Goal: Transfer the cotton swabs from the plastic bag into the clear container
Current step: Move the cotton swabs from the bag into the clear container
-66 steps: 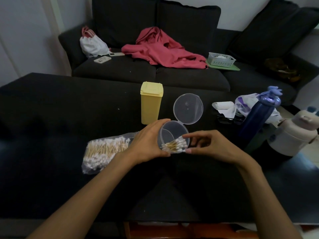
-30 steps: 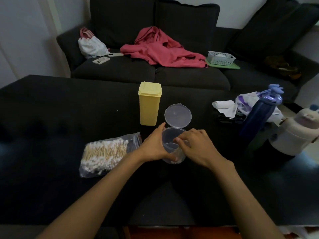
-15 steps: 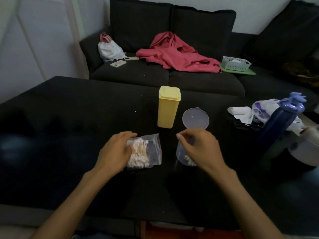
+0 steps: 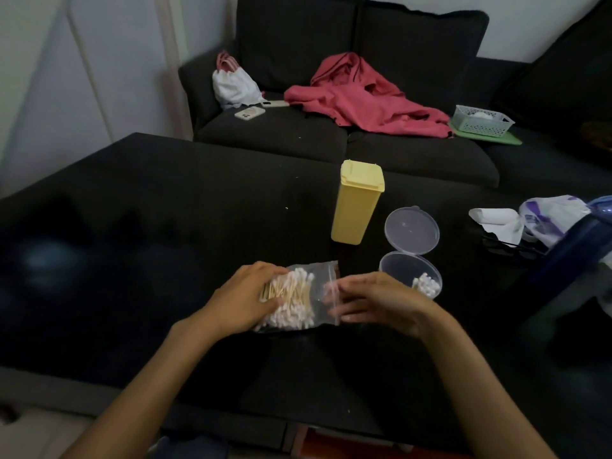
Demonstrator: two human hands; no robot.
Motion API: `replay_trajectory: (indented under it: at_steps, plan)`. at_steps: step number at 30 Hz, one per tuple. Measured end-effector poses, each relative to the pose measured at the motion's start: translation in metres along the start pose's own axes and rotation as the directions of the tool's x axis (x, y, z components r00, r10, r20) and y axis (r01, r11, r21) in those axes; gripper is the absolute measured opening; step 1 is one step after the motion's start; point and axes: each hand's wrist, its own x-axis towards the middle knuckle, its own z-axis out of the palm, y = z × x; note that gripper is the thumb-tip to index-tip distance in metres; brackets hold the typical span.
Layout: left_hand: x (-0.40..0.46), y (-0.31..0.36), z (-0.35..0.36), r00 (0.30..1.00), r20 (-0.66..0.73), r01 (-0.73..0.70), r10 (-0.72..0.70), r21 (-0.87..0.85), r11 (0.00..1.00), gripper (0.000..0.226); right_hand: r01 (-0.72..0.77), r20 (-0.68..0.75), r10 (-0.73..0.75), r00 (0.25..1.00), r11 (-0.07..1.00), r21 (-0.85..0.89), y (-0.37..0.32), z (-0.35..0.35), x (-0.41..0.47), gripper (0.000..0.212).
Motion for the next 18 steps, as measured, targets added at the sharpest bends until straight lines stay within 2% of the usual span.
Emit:
replay_trajectory:
  at_steps: [2,4,7,12,18]
  plan:
    - [0.000,0.001,-0.002,1.000,0.017,-0.009,0.009,-0.003,1.000,0.048,-0.057,-0.054,0.049,0.997,0.986,-0.155,0.005,0.007,0.005,0.021]
    - [0.000,0.003,-0.002,1.000,0.020,-0.016,0.016,-0.014,1.000,0.047,-0.072,-0.121,0.033,0.992,0.940,-0.333,0.010,0.017,0.011,0.015]
    - [0.001,0.004,-0.001,1.000,0.026,-0.009,0.010,-0.020,1.000,0.049,-0.085,-0.183,0.000,0.983,0.887,-0.454,0.018,0.025,0.022,0.019]
    - [0.001,0.003,0.003,1.000,-0.002,0.001,-0.001,-0.066,0.998,0.048,-0.093,-0.246,-0.021,0.969,0.891,-0.443,0.020,0.036,0.033,0.022]
    - [0.002,0.006,0.009,0.999,-0.050,-0.004,-0.003,-0.142,0.990,0.045,-0.113,-0.189,0.047,0.981,0.928,-0.356,0.017,0.038,0.032,0.016]
